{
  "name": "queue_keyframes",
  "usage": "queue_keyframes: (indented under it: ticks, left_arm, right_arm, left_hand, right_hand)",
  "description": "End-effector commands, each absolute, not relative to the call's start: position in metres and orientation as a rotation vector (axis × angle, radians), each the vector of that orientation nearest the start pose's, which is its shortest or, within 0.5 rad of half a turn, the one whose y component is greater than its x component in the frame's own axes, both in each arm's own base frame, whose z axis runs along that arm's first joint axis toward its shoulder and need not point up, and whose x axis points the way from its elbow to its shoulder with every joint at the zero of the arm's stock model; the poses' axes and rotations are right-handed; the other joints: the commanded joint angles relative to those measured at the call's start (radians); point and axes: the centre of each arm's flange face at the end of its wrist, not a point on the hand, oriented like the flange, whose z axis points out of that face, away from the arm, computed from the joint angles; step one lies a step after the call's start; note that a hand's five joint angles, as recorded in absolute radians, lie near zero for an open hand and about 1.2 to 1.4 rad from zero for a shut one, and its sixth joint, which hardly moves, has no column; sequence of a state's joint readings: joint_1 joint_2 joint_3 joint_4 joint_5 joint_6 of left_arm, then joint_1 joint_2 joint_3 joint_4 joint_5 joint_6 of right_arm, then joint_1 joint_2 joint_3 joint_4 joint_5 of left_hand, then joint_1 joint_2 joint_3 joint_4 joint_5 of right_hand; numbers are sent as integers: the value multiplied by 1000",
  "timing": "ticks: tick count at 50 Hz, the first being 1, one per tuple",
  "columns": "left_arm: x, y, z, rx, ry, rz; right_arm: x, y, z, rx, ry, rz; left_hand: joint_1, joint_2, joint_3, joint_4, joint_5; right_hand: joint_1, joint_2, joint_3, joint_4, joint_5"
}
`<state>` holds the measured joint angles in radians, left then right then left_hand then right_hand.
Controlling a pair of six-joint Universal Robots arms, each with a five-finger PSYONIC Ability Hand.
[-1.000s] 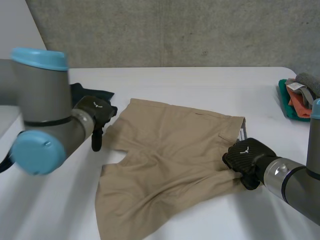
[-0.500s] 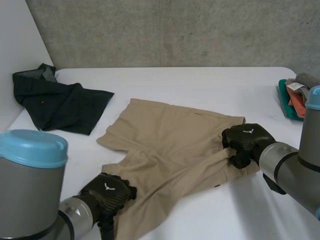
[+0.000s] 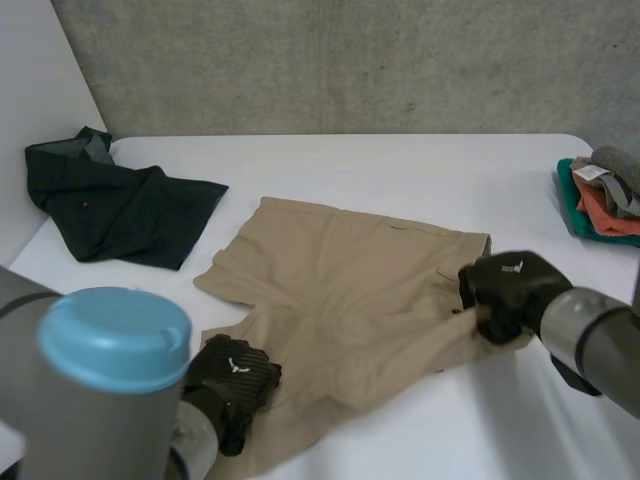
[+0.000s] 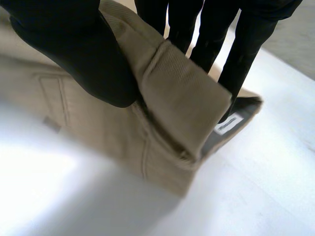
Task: Fold the laundry.
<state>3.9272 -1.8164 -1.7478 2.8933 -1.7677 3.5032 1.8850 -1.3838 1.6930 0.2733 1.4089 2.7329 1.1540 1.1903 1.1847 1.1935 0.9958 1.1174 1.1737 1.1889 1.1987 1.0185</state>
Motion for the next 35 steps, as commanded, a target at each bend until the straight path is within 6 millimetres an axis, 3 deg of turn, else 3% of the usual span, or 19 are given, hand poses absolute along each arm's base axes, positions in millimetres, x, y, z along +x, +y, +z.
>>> queue_keyframes:
  ticks: [1,3,5,9,13,14,17,18,25,29,34,35]
  left_arm:
    - [-256,-83,196,1571,2422,-1321]
    - [-252,-75,198,1627,2424,-1256]
    - [-252,-72,199,1660,2419,-1223]
    - [-257,-81,207,1691,2364,-1228]
    - [-270,-126,213,1616,2295,-1322]
    - [-276,-151,214,1575,2254,-1372]
    - [-285,-187,219,1512,2192,-1474]
    - [-292,-210,223,1471,2142,-1551]
    - [-337,-288,221,1355,1948,-1828]
    - [-354,-317,210,1310,1896,-1870]
    - [-371,-338,197,1288,1845,-1910]
    - [-373,-340,194,1288,1842,-1915]
  right_arm:
    - [200,-176,190,-1866,2304,-1077]
    - [192,-164,188,-2028,2231,-912]
    - [191,-161,189,-2037,2225,-853]
    - [198,-177,194,-1925,2279,-950]
    - [210,-207,196,-1701,2359,-1127]
    - [216,-218,196,-1615,2375,-1193]
    - [224,-234,193,-1506,2399,-1283]
    - [228,-246,190,-1444,2415,-1365]
    - [235,-292,180,-1310,2463,-1764]
    - [242,-313,175,-1274,2395,-1981]
    - [253,-336,163,-1296,2288,-2174]
    - [254,-340,160,-1305,2276,-2199]
  left_hand:
    - [242,206,212,203,226]
    - [242,206,212,203,226]
    - [242,206,212,203,226]
    - [242,206,212,203,226]
    - [242,206,212,203,226]
    - [242,206,212,203,226]
    - [242,206,212,203,226]
    - [242,206,212,203,226]
    - [242,206,212,203,226]
    - [242,206,212,203,226]
    - [242,206,212,203,226]
    - [147,110,116,107,130]
  right_hand:
    - [279,223,207,198,203]
    - [279,223,207,198,203]
    - [279,223,207,198,203]
    - [279,223,207,198,203]
    - [279,223,207,198,203]
    - [279,223,207,198,203]
    - [279,223,207,198,203]
    - [279,223,207,198,203]
    - [279,223,207,198,203]
    - [279,223,207,198,203]
    - [279,223,207,198,203]
    - [-41,-98,-113,-123,-117]
